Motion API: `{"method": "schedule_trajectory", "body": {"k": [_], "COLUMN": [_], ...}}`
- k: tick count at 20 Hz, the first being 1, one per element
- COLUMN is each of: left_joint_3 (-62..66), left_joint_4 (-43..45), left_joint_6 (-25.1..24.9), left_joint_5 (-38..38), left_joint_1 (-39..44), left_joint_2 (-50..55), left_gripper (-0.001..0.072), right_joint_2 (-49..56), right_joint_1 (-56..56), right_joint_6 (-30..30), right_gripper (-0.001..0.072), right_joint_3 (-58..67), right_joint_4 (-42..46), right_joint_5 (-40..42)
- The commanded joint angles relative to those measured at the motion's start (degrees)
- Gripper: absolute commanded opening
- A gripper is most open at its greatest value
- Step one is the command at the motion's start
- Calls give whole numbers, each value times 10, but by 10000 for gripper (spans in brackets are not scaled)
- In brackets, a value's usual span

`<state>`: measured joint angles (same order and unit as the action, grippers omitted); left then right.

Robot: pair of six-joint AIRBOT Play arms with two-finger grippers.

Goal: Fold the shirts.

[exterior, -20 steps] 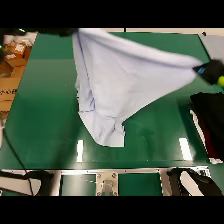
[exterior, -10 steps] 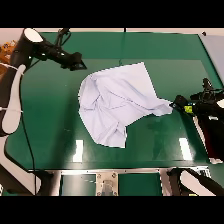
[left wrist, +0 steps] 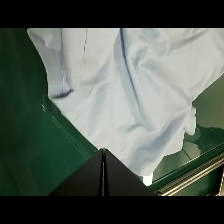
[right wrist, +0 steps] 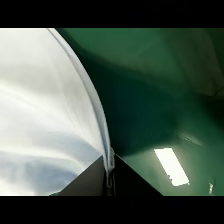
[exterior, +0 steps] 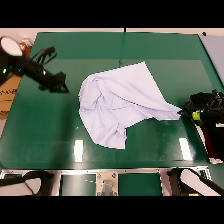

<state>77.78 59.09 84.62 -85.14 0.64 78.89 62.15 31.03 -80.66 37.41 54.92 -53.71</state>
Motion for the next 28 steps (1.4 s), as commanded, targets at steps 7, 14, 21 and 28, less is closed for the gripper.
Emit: {"method": "schedule_trajectory", "body": {"k": [7, 14, 21, 28], "left_joint_3": [-579, -608, -602, -503], "left_joint_4": [-240, -315, -403, -358], "left_joint_6": [-29, -36, -113, -166], "left_joint_5": [363, 541, 515, 379], "left_joint_1": [82, 227, 228, 143], "left_joint_2": [-234, -233, -148, -149], "left_gripper": [366, 365, 364, 23], "right_joint_2": [1, 1, 1, 0], "right_joint_1": [8, 8, 8, 9], "right_joint_6": [0, -1, -1, 14], "right_gripper": [19, 19, 19, 17], "right_joint_3": [-5, -5, -5, 13], "right_joint_4": [-24, -24, -24, -50], "right_joint_5": [17, 16, 13, -45]}}
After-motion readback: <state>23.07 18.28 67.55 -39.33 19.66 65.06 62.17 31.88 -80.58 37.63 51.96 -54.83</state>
